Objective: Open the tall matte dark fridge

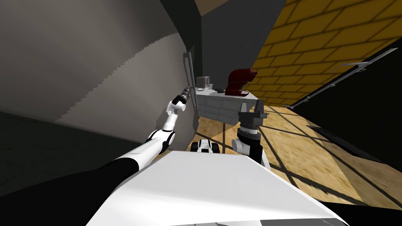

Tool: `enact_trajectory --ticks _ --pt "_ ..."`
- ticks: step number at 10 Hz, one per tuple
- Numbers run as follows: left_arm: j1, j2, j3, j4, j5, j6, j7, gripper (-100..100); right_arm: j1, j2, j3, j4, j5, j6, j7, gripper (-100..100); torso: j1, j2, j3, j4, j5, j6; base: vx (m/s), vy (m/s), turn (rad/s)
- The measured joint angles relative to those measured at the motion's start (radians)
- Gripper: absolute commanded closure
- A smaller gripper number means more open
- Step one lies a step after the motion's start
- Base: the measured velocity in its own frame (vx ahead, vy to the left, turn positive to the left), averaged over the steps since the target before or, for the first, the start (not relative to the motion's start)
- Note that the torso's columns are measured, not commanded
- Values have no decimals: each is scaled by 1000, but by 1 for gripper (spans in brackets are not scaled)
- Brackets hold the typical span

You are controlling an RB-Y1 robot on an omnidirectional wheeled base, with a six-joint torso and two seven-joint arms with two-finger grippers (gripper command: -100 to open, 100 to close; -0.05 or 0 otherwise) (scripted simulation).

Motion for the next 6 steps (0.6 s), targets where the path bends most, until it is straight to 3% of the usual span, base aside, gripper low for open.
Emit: enact_trajectory --ticks 3,6 --pt "-92 17 -5 56 6 57 -11 -100 0 0 0 0 0 0 0 0 1 -1 -1 0 0 0 27 13 -163" --pt "-170 42 -7 91 16 123 -24 -100 0 0 0 0 0 0 0 0 0 0 0 0 0 0 22 10 -78"
